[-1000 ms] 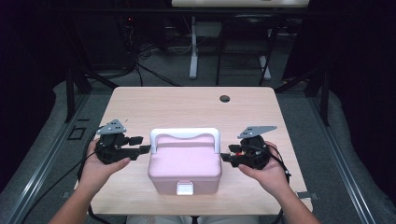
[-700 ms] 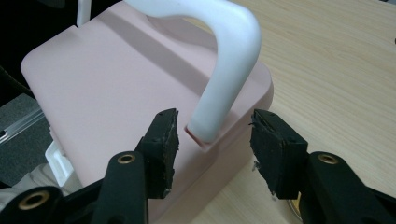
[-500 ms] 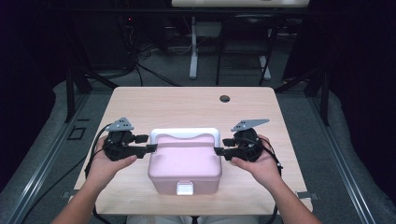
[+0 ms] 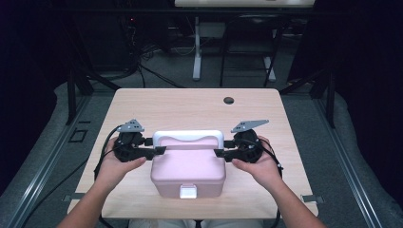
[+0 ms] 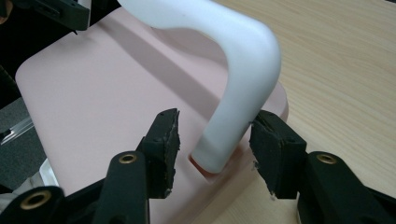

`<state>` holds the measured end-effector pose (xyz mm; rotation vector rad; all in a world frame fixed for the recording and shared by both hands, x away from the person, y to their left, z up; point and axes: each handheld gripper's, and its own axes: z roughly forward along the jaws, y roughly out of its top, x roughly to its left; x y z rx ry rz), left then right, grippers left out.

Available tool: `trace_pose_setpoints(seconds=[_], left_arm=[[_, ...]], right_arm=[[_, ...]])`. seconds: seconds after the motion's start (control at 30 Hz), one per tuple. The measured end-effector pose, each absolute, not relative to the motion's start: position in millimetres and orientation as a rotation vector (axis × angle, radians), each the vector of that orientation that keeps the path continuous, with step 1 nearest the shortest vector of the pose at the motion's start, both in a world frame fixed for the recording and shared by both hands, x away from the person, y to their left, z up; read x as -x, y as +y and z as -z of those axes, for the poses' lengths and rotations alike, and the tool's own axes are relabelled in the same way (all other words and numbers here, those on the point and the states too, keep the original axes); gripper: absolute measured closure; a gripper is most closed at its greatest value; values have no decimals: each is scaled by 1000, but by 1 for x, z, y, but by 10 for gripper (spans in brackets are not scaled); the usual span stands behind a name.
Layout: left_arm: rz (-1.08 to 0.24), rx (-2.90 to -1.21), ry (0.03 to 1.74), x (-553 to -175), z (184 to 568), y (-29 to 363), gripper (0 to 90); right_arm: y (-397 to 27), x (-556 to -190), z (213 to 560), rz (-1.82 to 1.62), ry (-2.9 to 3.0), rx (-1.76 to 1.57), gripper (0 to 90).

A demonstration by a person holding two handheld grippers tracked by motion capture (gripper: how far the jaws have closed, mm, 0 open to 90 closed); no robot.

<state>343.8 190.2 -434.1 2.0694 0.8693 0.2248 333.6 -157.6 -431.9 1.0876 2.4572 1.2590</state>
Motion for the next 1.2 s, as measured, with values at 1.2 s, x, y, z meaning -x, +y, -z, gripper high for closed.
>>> trace_pose_setpoints(seconds=[1.2], left_arm=[[-280, -2095, 810, -331, 437, 189, 687]], right_arm=[[-158, -322, 433, -1268, 2466, -1001, 678]])
